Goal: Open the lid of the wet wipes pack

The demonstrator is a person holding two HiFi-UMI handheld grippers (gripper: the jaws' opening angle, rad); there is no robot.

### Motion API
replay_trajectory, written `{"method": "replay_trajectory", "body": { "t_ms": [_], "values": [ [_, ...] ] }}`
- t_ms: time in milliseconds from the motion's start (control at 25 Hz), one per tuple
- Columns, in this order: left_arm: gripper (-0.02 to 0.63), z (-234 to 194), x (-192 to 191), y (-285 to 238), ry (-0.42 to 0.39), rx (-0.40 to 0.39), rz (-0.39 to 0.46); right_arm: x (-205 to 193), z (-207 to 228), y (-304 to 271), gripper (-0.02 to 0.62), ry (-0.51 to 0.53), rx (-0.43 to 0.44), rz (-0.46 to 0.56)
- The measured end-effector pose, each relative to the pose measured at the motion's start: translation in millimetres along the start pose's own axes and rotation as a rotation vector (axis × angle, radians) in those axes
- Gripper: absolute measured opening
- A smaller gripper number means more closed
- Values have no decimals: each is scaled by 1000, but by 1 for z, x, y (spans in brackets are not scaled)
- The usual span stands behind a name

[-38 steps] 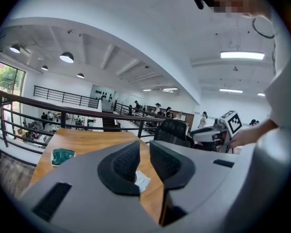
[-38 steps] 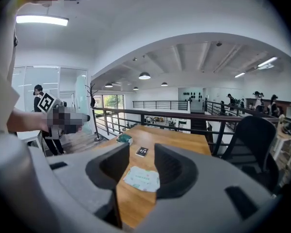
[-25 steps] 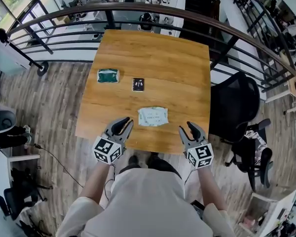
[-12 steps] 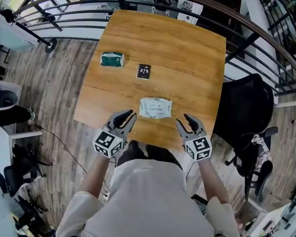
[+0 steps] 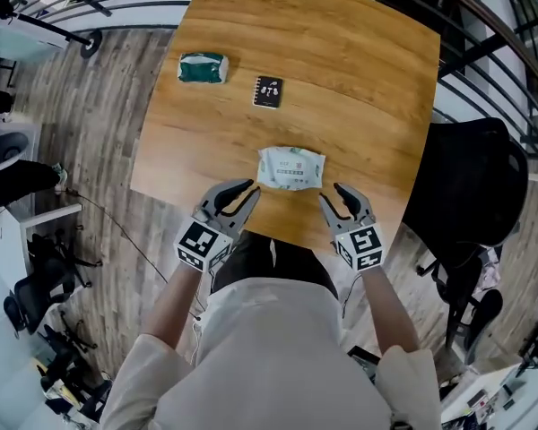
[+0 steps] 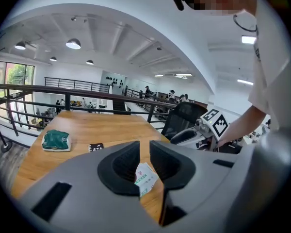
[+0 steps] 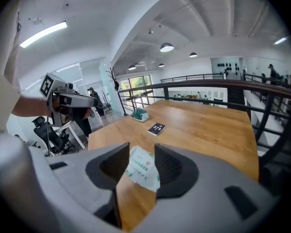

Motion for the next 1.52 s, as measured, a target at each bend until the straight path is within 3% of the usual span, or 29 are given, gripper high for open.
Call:
{"method": "replay_trajectory", "body": {
  "t_ms": [480, 840, 1160, 1520],
  "values": [
    [58, -13, -71, -57, -51, -151, -125, -78, 10, -54, 167, -14, -6, -119],
    [69, -13, -129, -95, -156, -277, -252, -125, 12, -88, 181, 21, 22, -188],
    [77, -9, -170, -117, -361, -390, -368, -150, 16, -104, 186, 125, 54, -242],
    [92, 0, -200, -127, -598, -504, -469, -153, 16, -104, 186, 116, 83, -204]
  ]
}}
Point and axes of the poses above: the fingertips, and each gripper's own axes: y backward along the fingers, z to its right, x out of its top, the point moved 1 cm from there along y, backward along the fingers, and after that the axes turned 11 degrees about z, right-handed, at the moved point
